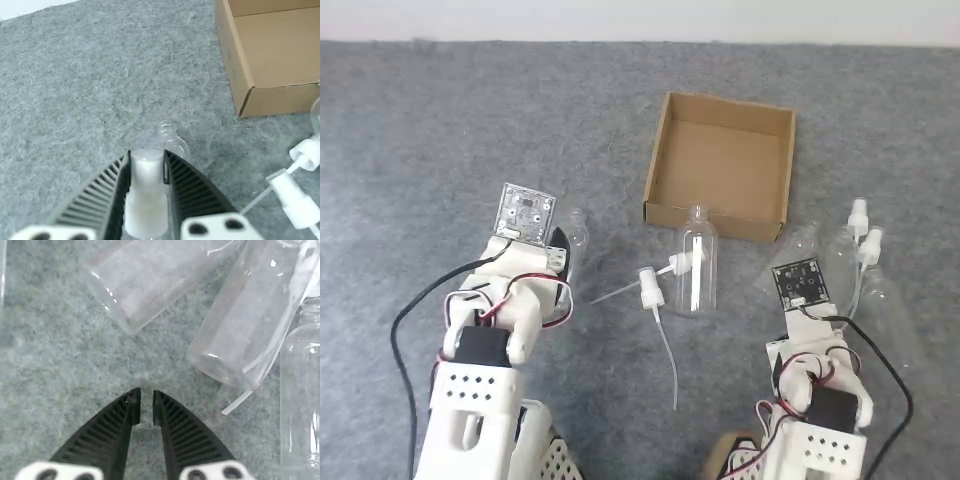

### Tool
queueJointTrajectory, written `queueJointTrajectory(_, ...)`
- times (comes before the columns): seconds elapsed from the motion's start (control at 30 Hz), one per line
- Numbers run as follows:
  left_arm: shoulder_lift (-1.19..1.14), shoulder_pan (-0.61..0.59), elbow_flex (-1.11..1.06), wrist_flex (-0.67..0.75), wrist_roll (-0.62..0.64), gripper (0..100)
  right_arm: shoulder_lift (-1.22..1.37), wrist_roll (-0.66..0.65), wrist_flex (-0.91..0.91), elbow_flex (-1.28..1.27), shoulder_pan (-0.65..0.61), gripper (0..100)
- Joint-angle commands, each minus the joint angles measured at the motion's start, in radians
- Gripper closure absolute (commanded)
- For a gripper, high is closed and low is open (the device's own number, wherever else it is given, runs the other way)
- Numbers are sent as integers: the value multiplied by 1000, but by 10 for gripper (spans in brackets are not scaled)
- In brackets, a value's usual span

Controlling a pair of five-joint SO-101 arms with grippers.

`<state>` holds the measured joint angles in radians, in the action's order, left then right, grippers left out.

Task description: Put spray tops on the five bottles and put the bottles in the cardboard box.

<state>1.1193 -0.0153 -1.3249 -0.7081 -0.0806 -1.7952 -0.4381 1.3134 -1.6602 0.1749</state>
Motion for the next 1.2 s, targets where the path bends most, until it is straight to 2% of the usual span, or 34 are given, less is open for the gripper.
queueJointTrajectory(0.0,26,0,8,3,9,988,-19,-8,2,-23,-22,991)
queueJointTrajectory(0.1,26,0,8,3,9,988,-19,-15,2,-23,-53,991)
queueJointTrajectory(0.27,26,0,8,3,9,988,-19,-38,-31,-21,-2,989)
queueJointTrajectory(0.47,26,0,7,5,8,988,-21,-365,-62,37,2,991)
queueJointTrajectory(0.53,26,0,7,5,8,988,-21,-410,-64,78,4,988)
queueJointTrajectory(0.7,26,0,7,5,8,988,-21,-410,-47,235,31,991)
queueJointTrajectory(0.9,26,0,7,5,8,988,-13,-399,41,476,124,986)
queueJointTrajectory(1.0,26,0,5,5,8,988,21,-354,38,534,162,919)
queueJointTrajectory(1.1,26,2,-7,25,8,988,171,-351,-24,574,223,827)
queueJointTrajectory(1.17,26,2,-21,43,6,988,328,-350,-87,623,275,834)
